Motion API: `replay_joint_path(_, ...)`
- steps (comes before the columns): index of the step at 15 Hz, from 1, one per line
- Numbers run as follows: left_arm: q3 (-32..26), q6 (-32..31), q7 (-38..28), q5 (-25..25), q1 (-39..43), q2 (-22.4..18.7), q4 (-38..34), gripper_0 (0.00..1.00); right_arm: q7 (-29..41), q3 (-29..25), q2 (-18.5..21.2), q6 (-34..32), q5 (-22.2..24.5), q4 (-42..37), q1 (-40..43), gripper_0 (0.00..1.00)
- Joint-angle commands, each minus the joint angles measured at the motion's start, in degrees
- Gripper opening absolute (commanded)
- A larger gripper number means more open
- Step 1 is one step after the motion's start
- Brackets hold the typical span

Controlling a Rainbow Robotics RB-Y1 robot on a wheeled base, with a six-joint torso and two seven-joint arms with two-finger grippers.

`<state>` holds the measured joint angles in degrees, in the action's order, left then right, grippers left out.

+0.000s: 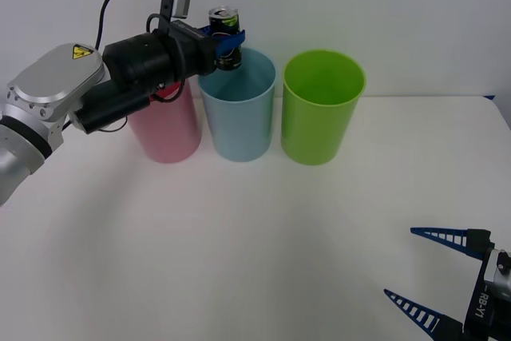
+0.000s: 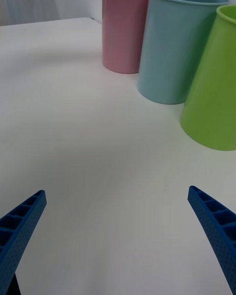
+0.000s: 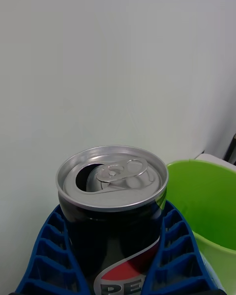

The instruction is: Put cans in the blue bin and PET bottles in the pink bin and trash in the green bin.

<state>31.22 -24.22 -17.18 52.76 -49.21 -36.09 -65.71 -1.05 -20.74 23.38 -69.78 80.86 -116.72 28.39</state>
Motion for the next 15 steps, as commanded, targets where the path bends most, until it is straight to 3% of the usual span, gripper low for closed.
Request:
replay_joint_path(1,-0.02,-0.21,-0.31,0.42,-0.18,0.14,0.31,0.13,0.00,0.00,0.00,0.00,0.00,0.00,0.00,1.00)
replay_joint_path(3,-0.02,-0.48,-0.40,0.42,-0.18,0.14,0.31,0.13,0.00,0.00,0.00,0.00,0.00,0.00,0.00,1.00)
replay_joint_path(4,-0.02,-0.48,-0.40,0.51,-0.09,0.14,0.31,0.30,0.00,0.00,0.00,0.00,0.00,0.00,0.00,1.00)
replay_joint_path(5,-0.02,-0.57,-0.40,0.42,-0.01,-0.03,0.31,0.73,0.00,0.00,0.00,0.00,0.00,0.00,0.00,1.00)
replay_joint_path(6,-0.02,-0.57,-0.40,0.42,-0.09,-0.03,0.31,1.00,0.00,0.00,0.00,0.00,0.00,0.00,0.00,1.00)
replay_joint_path(15,-0.02,-1.01,0.04,-1.43,-0.09,-0.82,0.23,1.00,0.00,0.00,0.00,0.00,0.00,0.00,0.00,1.00)
